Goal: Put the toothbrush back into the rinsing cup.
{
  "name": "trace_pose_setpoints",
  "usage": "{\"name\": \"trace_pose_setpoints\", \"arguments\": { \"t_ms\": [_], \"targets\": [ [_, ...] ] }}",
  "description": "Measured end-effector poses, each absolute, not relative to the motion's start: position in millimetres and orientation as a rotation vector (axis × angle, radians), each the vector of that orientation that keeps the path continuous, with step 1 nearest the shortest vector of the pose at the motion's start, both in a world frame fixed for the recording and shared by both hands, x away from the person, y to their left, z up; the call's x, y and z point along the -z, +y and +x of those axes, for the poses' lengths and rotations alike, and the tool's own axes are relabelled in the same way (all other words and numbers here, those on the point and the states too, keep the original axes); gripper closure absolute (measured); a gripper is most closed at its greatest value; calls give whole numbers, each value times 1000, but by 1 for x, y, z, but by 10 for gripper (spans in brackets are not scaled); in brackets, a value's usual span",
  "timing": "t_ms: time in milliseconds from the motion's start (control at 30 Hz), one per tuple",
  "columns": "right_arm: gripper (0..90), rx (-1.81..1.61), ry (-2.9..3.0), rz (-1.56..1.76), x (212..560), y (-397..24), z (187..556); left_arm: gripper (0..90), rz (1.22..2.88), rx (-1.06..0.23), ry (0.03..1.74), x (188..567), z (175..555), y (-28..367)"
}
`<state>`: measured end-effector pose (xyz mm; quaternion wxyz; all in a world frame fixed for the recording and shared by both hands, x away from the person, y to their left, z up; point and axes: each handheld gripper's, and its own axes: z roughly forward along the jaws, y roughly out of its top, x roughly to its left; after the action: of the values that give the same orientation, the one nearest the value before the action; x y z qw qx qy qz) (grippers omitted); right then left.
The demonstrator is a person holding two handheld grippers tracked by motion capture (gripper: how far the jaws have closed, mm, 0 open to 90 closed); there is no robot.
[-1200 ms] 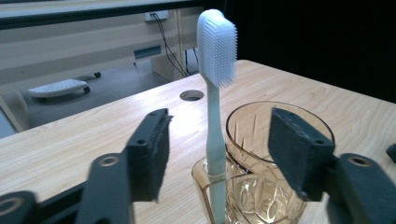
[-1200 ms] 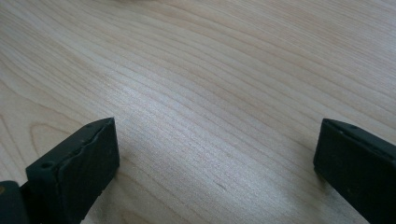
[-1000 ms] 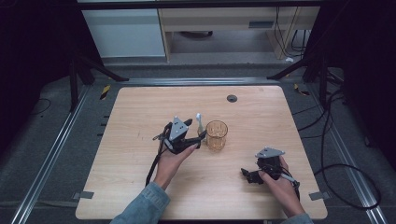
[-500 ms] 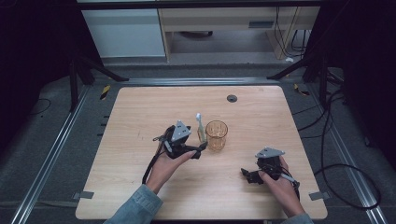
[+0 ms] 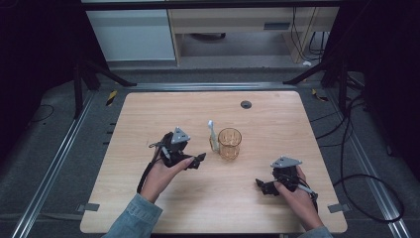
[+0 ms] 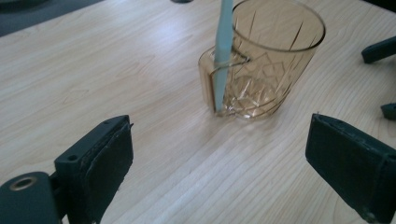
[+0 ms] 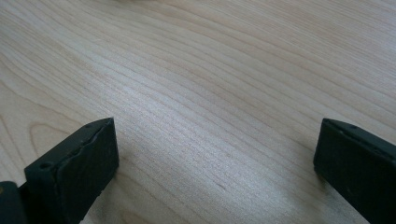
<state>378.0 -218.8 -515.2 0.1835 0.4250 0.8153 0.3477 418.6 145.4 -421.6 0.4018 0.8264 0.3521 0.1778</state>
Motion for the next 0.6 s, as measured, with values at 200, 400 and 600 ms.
{"name": "trace_pose_setpoints", "arguments": {
  "t_ms": [200,400,600],
  "targets": [
    [3,-980,2300,1198,515,-219,378,67,2135,-454,930,426,424,160],
    [3,-980,2300,1198,515,-219,378,74,2230,-426,975,435,432,176],
    [3,-980,2299,1198,515,-219,378,70,2250,-419,1024,443,439,192]
  ]
}}
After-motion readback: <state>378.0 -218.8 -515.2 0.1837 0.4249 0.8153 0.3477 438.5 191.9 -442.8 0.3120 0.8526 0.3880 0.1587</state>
